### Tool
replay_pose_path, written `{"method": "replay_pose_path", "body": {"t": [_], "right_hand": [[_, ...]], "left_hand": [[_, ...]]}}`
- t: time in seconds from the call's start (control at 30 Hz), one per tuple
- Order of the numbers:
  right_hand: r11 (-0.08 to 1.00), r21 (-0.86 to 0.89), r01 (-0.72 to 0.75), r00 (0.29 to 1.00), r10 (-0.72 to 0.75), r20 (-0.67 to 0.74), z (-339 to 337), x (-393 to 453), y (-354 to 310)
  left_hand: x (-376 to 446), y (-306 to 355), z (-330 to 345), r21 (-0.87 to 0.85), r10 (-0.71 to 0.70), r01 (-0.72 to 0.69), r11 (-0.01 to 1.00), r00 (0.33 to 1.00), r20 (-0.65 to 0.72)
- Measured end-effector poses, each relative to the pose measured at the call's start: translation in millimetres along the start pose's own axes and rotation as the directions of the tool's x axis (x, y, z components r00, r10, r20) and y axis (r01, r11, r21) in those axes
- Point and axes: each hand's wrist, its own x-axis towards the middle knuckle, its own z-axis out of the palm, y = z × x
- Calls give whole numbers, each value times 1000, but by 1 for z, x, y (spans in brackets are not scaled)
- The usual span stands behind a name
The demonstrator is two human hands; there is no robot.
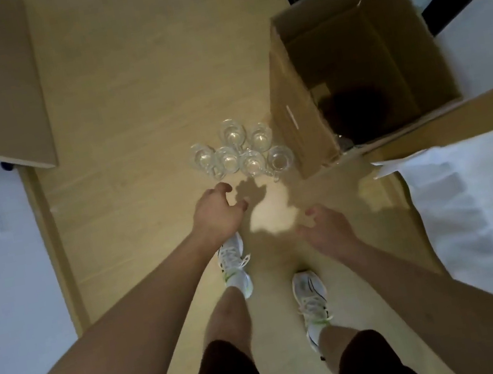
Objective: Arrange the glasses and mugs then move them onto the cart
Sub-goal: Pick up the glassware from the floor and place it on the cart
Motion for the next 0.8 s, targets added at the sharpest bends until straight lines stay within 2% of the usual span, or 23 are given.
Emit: {"method": "replay_pose_path", "body": {"t": [0.27,0.43,0.53,0.6,0.73,0.8], "right_hand": [[975,145,-168,984,176,-41,82,175,36],[930,303,-207,970,236,-62,127,276,51],[872,442,-210,955,280,-100,143,326,58],[817,546,-185,951,289,-112,151,354,63],[686,707,-170,952,300,-63,160,387,69],[642,748,-166,958,285,-31,164,395,68]], "left_hand": [[184,-49,108,-176,-107,124,976,989,103],[271,-70,180,-414,-145,210,886,973,182],[307,-77,220,-465,-156,250,849,960,231],[322,-78,242,-548,-161,294,783,947,277],[336,-72,264,-759,-112,386,525,915,388],[342,-69,271,-791,-73,399,463,907,415]]}}
